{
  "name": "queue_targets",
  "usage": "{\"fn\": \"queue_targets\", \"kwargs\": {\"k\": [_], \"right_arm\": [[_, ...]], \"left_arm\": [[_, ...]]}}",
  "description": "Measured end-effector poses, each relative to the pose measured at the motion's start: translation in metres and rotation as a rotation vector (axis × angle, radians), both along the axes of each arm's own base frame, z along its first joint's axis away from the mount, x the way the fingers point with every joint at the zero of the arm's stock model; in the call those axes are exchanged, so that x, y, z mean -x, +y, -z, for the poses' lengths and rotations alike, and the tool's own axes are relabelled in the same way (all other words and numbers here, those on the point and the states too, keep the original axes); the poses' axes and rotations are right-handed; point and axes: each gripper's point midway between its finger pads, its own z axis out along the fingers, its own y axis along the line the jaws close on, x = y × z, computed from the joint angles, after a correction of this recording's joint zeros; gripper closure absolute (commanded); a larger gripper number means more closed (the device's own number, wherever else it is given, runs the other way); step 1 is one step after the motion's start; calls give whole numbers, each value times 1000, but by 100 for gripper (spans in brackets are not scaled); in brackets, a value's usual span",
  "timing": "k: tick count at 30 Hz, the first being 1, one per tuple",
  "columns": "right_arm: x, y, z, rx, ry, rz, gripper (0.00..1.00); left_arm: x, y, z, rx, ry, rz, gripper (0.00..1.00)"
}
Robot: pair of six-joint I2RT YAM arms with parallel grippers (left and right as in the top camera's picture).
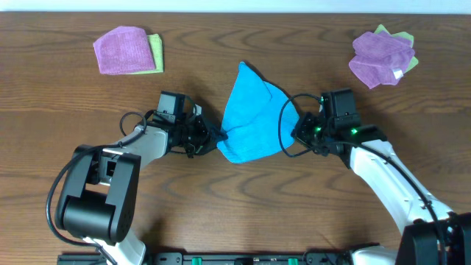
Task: Fold the cloth
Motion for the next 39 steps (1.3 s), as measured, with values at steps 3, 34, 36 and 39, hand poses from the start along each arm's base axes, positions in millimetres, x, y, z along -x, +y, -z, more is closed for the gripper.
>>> {"fn": "queue_targets", "kwargs": {"k": [3, 34, 36, 39], "right_arm": [[0, 0, 0, 0, -1, 0, 99], [-7, 2, -4, -12, -32, 1, 99], [-7, 2, -4, -13, -32, 1, 99], [-7, 3, -5, -17, -32, -2, 99]], "left_arm": [[2, -1, -1, 8, 5, 9, 46], [46, -19, 18, -109, -83, 275, 94], [45, -18, 18, -113, -84, 274, 94], [42, -15, 17, -107, -86, 259, 94]]}}
